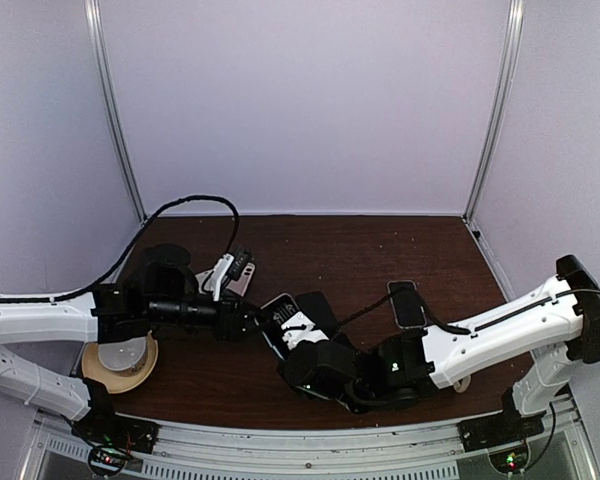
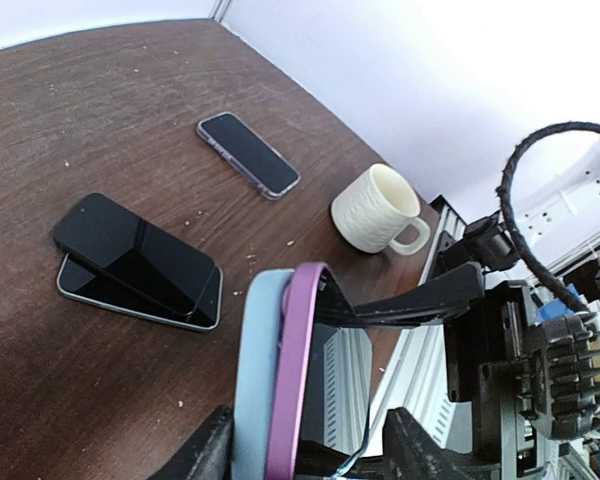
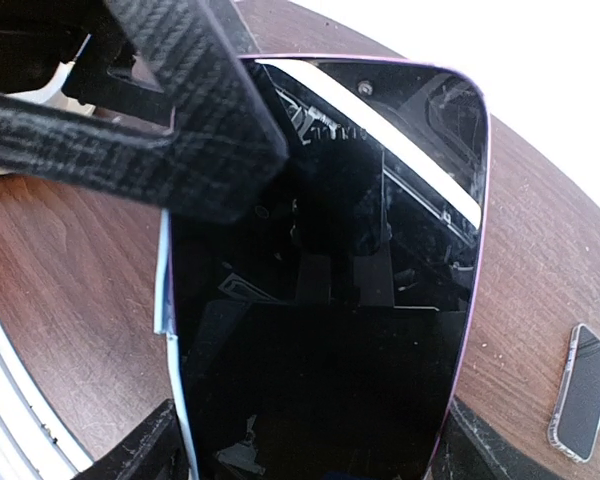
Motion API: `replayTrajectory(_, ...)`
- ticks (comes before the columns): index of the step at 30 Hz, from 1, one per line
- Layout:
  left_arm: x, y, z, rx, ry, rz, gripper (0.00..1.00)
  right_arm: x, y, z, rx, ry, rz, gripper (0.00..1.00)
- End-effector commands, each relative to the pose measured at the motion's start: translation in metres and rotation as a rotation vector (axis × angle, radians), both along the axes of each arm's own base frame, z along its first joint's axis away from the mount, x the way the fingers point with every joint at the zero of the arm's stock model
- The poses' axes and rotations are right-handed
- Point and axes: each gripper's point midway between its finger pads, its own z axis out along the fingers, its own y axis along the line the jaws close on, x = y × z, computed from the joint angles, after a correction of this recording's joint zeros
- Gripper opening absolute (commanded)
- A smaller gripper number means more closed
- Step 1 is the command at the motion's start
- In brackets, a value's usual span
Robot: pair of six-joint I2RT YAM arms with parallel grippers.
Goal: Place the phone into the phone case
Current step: Press the phone at the top left corner of the phone case.
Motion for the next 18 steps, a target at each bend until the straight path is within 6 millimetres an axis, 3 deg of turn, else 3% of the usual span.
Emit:
replayTrajectory(1,-0.019,-0.011,0.03,-0.098,-0.028,-0.138,0.51,0.007,0.003,0.047,0.127,-0.097,-0.029,0.41)
replayTrajectory(8,-0.023,-0.009,0.029,-0.079,-0.059,-0.165,0.43,0.007,0.006,0.052,0.136,-0.112,-0.018,0.41)
replayTrajectory(12,-0.026,-0.01,0.025,-0.077,-0.054,-0.189,0.23,0.005,0.009,0.051,0.135,-0.104,0.008,0.43)
replayTrajectory(18,-0.031,-0.008,0.012,-0.035,-0.064,-0.22,0.0,0.001,0.006,0.039,0.132,-0.075,0.03,0.58)
